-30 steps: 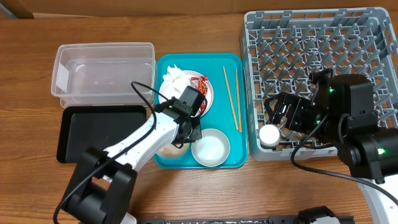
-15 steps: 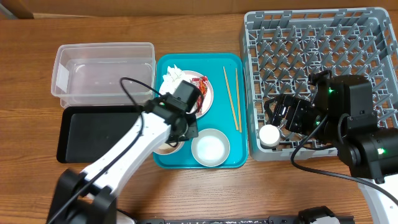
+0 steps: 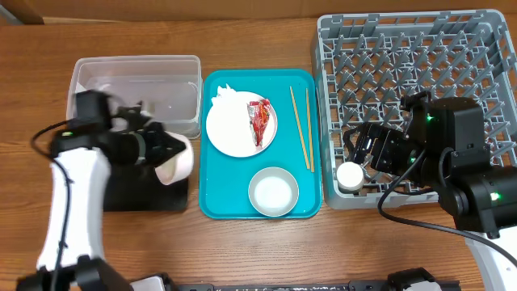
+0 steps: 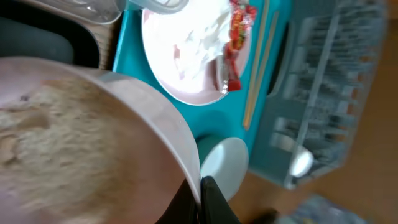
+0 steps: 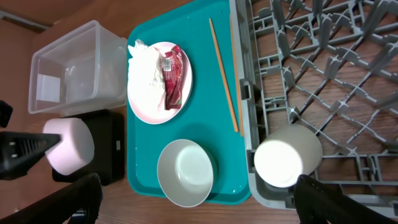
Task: Sort waste into correct bins and load items into the dishwasher
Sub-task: 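Lift the pink bowl with left gripper and tip rice onto black tray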
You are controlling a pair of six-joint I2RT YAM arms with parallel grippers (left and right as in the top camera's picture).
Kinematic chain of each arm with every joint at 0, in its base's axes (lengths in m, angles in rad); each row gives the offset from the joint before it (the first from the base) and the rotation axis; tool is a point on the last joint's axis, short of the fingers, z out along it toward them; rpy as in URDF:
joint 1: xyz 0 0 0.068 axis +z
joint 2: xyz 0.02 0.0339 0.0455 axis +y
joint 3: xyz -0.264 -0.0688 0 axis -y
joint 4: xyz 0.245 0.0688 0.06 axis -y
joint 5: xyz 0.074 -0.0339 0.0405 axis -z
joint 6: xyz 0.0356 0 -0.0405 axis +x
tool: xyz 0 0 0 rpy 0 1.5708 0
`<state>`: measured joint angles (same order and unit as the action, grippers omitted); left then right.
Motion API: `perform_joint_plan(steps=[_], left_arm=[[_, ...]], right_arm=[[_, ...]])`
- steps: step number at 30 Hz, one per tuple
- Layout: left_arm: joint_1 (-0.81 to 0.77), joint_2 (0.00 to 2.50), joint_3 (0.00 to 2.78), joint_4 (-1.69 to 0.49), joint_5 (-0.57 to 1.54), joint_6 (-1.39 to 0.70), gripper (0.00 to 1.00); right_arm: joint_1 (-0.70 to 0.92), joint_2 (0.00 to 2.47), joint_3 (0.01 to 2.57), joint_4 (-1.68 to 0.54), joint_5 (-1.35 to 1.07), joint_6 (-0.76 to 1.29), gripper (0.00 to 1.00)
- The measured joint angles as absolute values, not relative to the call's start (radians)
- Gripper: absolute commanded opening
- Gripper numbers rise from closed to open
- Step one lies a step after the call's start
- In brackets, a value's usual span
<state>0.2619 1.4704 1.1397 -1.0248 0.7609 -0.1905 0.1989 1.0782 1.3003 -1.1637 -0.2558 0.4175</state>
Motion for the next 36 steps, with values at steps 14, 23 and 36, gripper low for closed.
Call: perform_joint_plan(steps=[14, 23, 36], left_arm=[[0.559, 1.823, 1.14, -1.119, 1.442, 0.27, 0.04], [0.562, 1.825, 1.142, -1.206, 1.487, 0.362, 0.04], [0.571, 1.825, 1.144, -1.491, 1.414, 0.737, 0.04]], right_arm=[[0.199, 1.078, 1.3, -1.164, -0.255, 0.418, 1.0], [0.199, 1.078, 1.3, -1.164, -0.256, 0.418, 1.0], [0.199, 1.078, 1.299, -1.166, -0.255, 0.418, 1.0]])
